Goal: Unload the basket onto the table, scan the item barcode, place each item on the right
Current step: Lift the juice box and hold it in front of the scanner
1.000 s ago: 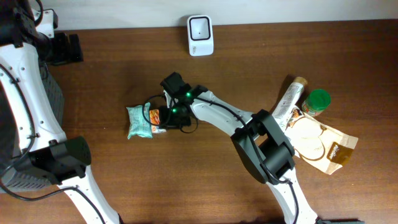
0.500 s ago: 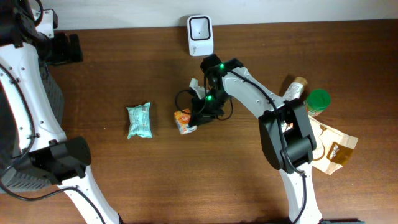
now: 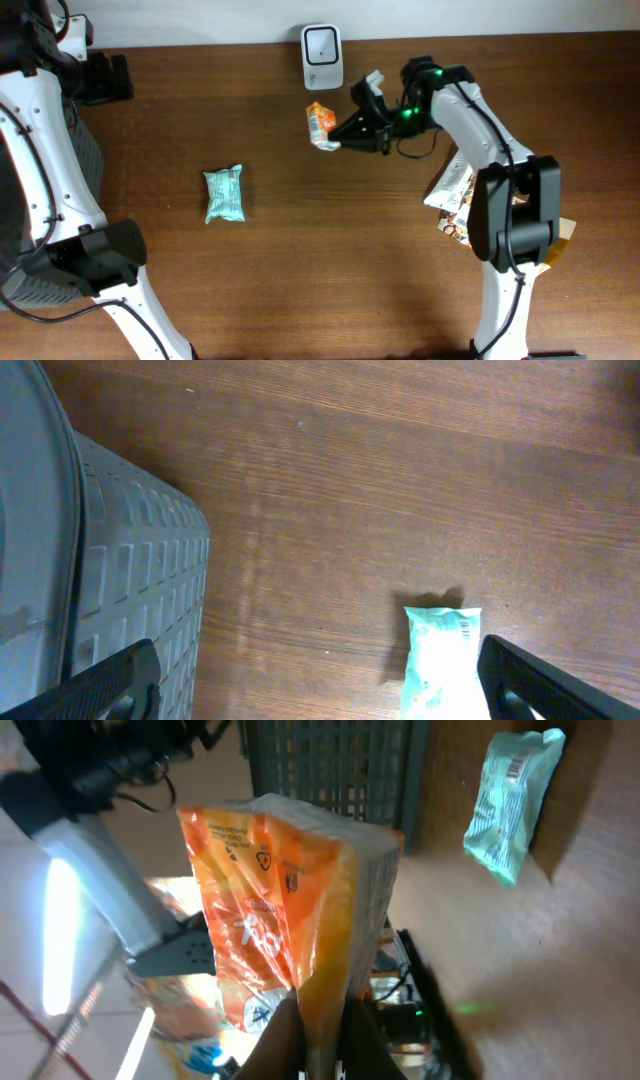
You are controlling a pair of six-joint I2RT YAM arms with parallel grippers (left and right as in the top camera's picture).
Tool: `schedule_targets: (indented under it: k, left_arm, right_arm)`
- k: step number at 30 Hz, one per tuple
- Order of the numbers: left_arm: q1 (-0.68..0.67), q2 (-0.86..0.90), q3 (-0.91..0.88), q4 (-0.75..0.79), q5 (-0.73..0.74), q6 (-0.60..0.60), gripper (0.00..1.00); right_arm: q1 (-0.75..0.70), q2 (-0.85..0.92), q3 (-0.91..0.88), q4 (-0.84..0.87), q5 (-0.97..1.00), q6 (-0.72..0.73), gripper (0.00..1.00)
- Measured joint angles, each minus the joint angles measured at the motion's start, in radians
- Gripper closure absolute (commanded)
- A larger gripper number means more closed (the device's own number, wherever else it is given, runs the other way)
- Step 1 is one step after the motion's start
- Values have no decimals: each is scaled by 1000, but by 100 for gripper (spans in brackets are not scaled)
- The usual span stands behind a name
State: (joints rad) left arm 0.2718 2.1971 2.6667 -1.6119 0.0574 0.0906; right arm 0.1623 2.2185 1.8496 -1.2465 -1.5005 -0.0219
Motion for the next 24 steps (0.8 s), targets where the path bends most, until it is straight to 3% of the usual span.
schedule_targets:
  k: [9, 20, 24]
  left_arm:
    - [0, 0, 0, 1, 0, 0, 1]
    - [0, 0, 0, 0, 0, 0, 1]
    - [0, 0, 0, 0, 0, 0, 1]
  right_arm:
    - [-183, -354, 1, -34, -23, 0, 96]
    - [-201, -374, 2, -37, 7, 0, 96]
    - [-164, -374, 2, -33, 223, 16, 96]
